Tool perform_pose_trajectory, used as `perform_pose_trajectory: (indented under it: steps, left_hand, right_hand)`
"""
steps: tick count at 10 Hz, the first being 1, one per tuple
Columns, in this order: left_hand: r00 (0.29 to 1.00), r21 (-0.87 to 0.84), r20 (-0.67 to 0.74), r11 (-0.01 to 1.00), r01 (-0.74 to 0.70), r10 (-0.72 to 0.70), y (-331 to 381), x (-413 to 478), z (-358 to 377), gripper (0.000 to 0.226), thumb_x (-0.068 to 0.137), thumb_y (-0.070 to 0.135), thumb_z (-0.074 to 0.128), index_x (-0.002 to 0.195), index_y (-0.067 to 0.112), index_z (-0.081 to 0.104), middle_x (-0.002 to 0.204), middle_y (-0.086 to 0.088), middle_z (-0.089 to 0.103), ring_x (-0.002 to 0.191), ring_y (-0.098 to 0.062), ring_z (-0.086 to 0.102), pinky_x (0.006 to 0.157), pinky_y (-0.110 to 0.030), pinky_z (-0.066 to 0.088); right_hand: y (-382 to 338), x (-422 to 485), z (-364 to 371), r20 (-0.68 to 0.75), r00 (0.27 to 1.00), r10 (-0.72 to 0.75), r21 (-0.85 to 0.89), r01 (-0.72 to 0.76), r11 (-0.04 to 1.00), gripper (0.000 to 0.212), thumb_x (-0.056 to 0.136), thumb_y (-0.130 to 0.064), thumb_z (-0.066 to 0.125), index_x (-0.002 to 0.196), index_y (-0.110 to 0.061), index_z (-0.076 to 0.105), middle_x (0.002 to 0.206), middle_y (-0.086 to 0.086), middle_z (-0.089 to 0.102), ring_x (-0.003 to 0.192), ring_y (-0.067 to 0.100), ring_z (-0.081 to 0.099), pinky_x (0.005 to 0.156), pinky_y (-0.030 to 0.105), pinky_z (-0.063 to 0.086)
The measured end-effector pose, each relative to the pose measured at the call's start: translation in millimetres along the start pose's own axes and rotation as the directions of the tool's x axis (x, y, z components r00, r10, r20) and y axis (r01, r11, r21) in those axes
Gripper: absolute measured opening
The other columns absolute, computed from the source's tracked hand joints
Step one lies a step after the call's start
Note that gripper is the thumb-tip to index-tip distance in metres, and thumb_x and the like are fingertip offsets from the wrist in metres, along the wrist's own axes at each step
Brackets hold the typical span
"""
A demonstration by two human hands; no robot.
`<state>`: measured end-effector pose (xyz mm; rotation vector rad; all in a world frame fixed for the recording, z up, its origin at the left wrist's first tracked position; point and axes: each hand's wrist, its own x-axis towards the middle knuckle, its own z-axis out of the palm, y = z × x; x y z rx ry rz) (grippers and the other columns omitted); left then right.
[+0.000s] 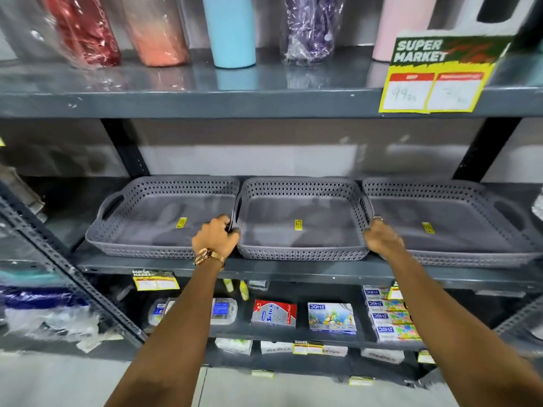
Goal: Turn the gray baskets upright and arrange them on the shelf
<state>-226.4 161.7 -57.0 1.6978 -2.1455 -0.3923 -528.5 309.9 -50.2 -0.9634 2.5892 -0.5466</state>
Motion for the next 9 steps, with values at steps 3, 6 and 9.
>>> perform_pose_trajectory:
  steps: [3, 6, 9]
  left_hand:
    - [0.998, 0.003, -0.065, 1.0, 0.004, -0.004, -5.4, -37.0, -7.3, 0.017, 0.081, 0.038, 0.06, 0.086, 0.021, 0.061, 0.092, -0.015, 0.071, 0.091, -0.039, 0.063, 0.069, -0.039, 0.049]
    - [0.999, 0.018, -0.05, 1.0, 0.023, -0.022, -1.0, -33.1, -9.9, 0.018, 0.081, 0.037, 0.059, 0.092, 0.022, 0.061, 0.092, -0.013, 0.071, 0.088, -0.037, 0.064, 0.068, -0.036, 0.047]
    - [0.999, 0.054, 0.04, 0.998, -0.039, 0.037, -5.0, -32.0, -18.7, 0.044, 0.09, 0.053, 0.046, 0.112, 0.016, 0.054, 0.111, -0.019, 0.067, 0.103, -0.039, 0.061, 0.083, -0.045, 0.052]
  right_hand:
    - [17.9, -30.1, -2.1, 0.01, 0.998, -0.068, -0.07, 0.069, 0.995, 0.021, 0.096, -0.022, 0.038, 0.11, -0.007, 0.045, 0.116, 0.019, 0.061, 0.106, 0.035, 0.059, 0.091, 0.045, 0.047]
    - [16.1, -22.6, -6.8, 0.001, 0.994, -0.114, -0.07, 0.113, 0.991, 0.022, 0.094, -0.022, 0.037, 0.107, -0.007, 0.046, 0.116, 0.019, 0.063, 0.105, 0.036, 0.06, 0.091, 0.047, 0.048]
    - [12.2, -29.9, -7.4, -0.19, 0.964, -0.188, -0.256, 0.137, 0.957, 0.057, 0.093, -0.042, 0.036, 0.134, -0.001, 0.037, 0.131, 0.021, 0.056, 0.122, 0.036, 0.05, 0.095, 0.048, 0.044]
